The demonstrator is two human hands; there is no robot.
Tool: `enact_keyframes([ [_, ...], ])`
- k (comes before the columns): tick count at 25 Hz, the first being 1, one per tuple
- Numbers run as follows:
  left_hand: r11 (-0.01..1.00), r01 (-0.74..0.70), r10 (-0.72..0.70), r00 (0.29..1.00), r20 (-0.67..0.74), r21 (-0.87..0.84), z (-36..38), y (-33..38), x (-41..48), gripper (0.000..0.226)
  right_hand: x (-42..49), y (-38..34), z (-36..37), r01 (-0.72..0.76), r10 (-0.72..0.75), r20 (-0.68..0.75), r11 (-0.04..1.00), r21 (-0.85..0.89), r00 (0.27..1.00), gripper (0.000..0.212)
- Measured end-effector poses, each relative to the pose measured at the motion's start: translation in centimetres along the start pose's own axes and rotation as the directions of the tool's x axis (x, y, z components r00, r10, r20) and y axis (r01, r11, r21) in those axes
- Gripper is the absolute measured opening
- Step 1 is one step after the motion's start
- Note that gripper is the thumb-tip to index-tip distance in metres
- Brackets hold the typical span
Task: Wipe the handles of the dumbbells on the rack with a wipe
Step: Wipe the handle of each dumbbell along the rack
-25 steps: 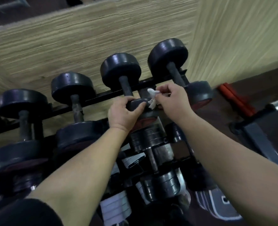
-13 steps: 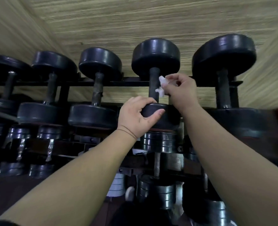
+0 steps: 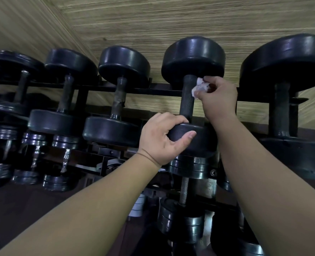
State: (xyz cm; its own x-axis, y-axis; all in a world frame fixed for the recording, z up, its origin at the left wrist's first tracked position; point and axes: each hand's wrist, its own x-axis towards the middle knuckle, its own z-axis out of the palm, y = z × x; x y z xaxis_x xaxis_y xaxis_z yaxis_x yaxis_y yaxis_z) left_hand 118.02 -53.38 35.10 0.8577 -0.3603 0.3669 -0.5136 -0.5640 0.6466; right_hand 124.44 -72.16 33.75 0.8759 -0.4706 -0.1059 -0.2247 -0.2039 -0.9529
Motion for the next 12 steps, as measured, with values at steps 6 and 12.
enact_keyframes([
  [6,1.000,-0.024,0.024,1.000,-0.010,-0.017,0.2,-0.4,-0.1,0.038,-0.7,-1.6,-1.3,0.034,-0.012,0.208,0.994,-0.102,0.978,0.014],
  [12,0.998,-0.061,0.061,0.998,-0.021,-0.006,0.3,-0.7,0.0,0.038,-3.0,-2.7,-1.6,-0.056,0.092,0.268,0.988,-0.143,0.959,0.018],
])
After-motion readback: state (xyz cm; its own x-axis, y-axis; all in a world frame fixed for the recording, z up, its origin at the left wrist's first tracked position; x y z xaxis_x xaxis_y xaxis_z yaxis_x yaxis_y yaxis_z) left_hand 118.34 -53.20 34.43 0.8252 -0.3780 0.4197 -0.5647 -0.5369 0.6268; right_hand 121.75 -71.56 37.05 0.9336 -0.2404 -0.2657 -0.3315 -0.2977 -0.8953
